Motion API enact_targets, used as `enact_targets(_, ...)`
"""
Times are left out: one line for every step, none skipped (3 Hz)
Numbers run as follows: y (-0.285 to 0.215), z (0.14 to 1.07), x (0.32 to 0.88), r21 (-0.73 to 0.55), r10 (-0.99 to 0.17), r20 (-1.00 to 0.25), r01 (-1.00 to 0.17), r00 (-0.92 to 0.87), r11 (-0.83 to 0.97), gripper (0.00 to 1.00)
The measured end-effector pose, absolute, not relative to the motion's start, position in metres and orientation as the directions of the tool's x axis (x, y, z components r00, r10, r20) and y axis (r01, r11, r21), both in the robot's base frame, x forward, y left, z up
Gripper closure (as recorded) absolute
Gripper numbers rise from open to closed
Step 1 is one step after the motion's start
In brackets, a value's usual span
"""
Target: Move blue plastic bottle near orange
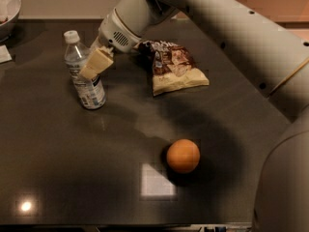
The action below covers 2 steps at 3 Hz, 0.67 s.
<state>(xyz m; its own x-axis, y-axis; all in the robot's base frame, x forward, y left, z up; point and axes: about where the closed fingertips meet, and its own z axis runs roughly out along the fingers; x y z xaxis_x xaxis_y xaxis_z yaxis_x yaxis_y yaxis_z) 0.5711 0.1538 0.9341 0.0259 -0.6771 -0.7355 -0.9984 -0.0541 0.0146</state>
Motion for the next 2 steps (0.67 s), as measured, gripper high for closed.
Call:
enact_targets(0.141,0.947,0.564,0.009,-0.657,-0.753,-0.998,0.031,-0.058,0.88)
enact_targets(0.11,0.96,0.555,-0.003,-0.649,-0.761,-0.999,0.03,-0.042,1.0)
